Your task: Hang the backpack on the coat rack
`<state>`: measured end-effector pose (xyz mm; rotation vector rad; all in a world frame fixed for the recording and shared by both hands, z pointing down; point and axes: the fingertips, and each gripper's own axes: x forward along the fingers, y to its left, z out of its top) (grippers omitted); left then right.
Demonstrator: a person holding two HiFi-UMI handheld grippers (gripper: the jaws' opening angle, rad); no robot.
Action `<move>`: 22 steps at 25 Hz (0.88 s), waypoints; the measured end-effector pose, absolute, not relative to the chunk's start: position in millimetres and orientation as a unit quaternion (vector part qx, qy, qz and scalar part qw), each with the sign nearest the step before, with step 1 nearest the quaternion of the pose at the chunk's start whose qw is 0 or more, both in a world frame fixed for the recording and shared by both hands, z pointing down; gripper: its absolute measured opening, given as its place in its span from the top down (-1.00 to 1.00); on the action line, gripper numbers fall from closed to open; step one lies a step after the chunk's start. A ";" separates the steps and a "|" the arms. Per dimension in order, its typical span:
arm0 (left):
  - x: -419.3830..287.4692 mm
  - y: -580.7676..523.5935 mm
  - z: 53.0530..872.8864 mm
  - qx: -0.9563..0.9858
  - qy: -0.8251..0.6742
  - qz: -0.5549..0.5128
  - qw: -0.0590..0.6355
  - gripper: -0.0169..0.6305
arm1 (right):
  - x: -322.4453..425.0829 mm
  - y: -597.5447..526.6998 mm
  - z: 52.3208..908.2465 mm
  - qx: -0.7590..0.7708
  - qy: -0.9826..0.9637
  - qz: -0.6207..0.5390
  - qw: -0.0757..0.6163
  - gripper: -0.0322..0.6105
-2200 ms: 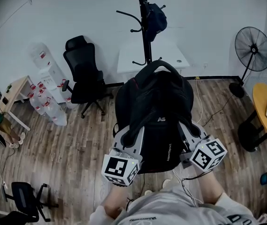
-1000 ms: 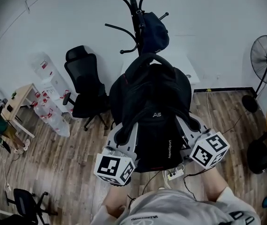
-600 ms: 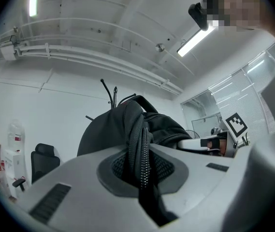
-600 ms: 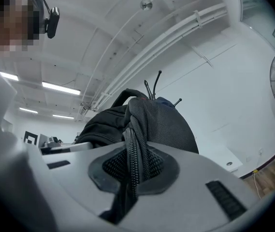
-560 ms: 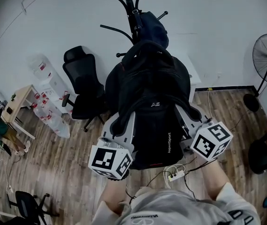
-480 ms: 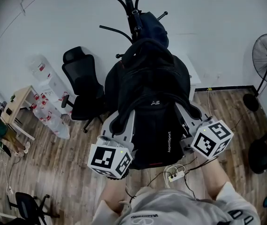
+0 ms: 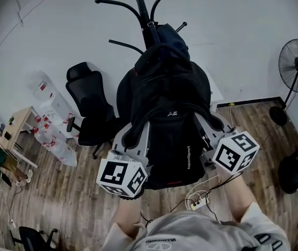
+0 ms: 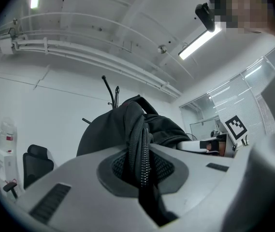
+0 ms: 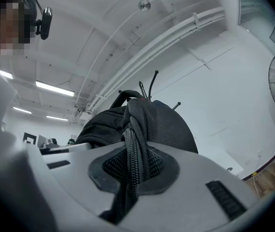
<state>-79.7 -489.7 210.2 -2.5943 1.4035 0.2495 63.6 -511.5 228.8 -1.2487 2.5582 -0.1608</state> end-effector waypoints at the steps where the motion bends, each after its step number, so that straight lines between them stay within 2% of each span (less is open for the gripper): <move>1: -80.5 -494.1 208.2 -0.873 0.471 0.086 0.091 0.85 | 63.1 -515.4 226.8 -0.434 0.887 -0.055 0.146 0.80; 22: -93.5 -586.2 239.2 -0.870 0.487 0.071 0.023 0.85 | 52.7 -598.1 256.3 -0.463 0.873 -0.092 0.121 0.80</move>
